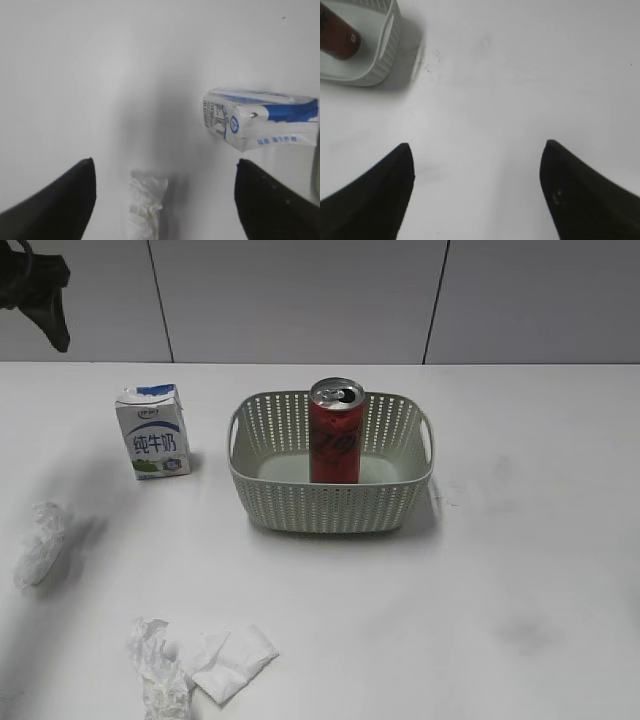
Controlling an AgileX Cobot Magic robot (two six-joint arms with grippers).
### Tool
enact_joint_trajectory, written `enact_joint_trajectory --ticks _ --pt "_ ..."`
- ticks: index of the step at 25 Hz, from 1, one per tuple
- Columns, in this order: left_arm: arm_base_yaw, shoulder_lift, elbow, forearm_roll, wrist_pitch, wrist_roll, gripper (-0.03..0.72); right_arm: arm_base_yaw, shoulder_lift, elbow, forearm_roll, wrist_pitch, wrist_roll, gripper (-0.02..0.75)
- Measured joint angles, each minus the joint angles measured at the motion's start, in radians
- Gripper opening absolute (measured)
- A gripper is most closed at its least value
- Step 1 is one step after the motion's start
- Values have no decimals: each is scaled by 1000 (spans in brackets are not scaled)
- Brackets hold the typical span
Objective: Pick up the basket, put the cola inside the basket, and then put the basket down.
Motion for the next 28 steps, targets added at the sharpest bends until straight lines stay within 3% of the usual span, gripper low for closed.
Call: enact_joint_trajectory --ticks 7,11,19,28 --pt "4 -95 8 57 2 14 643 0 -295 339 7 -117 1 592" --pt "4 -201 88 85 0 15 635 0 -461 520 7 -174 3 592" --pt "4 -525 459 142 2 16 617 0 -810 765 9 -210 3 591" --pt "4 -978 827 143 -97 17 589 0 -1087 794 9 -168 4 591"
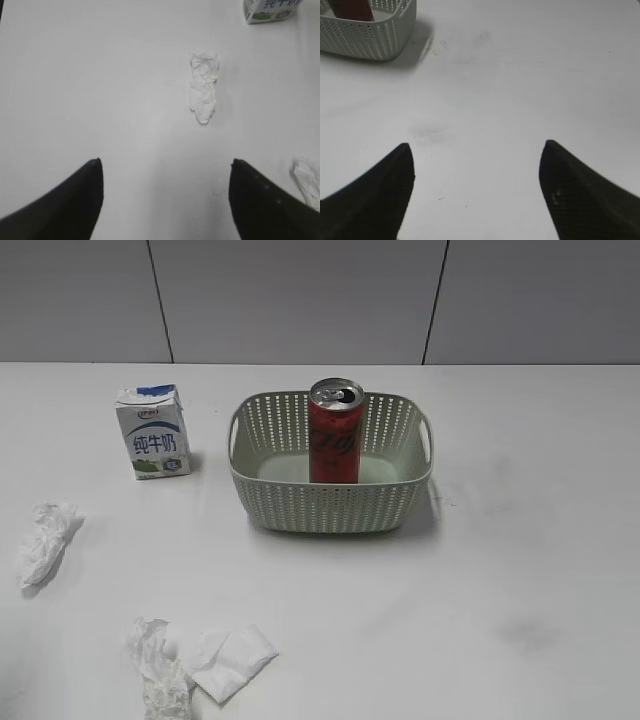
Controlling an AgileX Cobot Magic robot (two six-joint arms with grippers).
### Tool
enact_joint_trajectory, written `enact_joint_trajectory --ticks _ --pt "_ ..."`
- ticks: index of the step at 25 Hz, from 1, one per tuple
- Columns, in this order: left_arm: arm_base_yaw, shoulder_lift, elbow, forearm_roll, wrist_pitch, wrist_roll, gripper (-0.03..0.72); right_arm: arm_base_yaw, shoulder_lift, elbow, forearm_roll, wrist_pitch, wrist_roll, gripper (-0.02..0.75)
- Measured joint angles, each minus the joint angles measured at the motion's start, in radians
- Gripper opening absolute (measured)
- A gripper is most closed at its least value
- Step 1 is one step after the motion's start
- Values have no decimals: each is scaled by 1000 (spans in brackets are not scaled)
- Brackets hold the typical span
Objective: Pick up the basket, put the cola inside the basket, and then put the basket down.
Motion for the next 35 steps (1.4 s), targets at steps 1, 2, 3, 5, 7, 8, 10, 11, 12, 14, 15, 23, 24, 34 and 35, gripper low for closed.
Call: enact_joint_trajectory --ticks 1,2,3,5,7,8,10,11,12,14,15,23,24,34,35 --pt "0 -53 30 0 -12 0 589 0 -29 9 -1 15 0 591" --pt "0 -99 66 0 -21 0 588 0 -52 13 -3 24 0 591" --pt "0 -152 101 0 -25 0 588 0 -81 13 -3 28 0 591" --pt "0 -251 158 0 -31 0 588 0 -127 13 -3 29 0 591" --pt "0 -359 210 0 -33 0 587 0 -145 13 -3 32 1 591" --pt "0 -416 229 0 -33 0 587 0 -147 14 -3 32 2 591" --pt "0 -515 265 0 -32 0 587 0 -147 15 -3 33 3 591" --pt "0 -568 279 -1 -31 0 587 0 -147 16 -3 33 3 591" --pt "0 -620 288 -2 -26 0 586 0 -147 16 -5 33 3 591" --pt "0 -706 300 -3 -2 0 586 0 -147 16 -5 33 3 591" --pt "0 -748 302 -3 10 0 586 0 -147 16 -5 33 3 591" --pt "0 -900 330 -8 85 -77 586 0 -147 16 -6 33 3 591" --pt "0 -901 339 -8 81 -81 586 0 -147 16 -6 33 4 591" --pt "0 -907 396 -8 -6 -87 578 0 -147 16 -6 33 4 590" --pt "0 -907 396 -8 -6 -87 575 0 -147 16 -6 33 4 589"
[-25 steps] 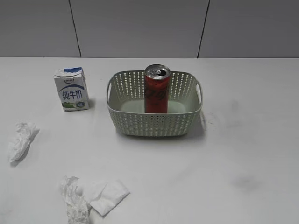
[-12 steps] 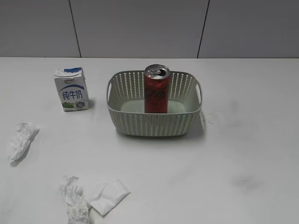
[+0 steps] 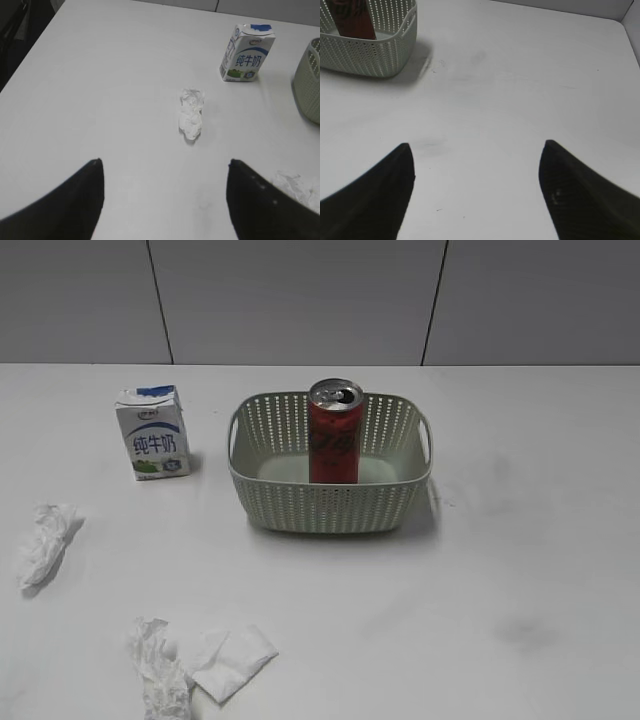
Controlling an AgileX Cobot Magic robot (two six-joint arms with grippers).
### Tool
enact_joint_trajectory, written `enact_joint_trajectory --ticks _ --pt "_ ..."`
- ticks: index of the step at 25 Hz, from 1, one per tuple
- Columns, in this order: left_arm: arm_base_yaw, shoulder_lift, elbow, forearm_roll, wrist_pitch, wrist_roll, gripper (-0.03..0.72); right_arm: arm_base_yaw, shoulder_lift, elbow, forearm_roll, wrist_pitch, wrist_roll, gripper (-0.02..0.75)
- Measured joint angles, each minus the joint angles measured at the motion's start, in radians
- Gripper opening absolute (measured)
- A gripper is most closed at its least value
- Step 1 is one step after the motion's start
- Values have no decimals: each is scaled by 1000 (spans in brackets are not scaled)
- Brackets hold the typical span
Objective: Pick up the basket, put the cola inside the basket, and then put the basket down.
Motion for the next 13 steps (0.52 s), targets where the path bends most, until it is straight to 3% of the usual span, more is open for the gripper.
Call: enact_joint_trajectory --ticks 13 --pt "0 0 0 1 -2 -1 572 0 0 0 0 0 0 587"
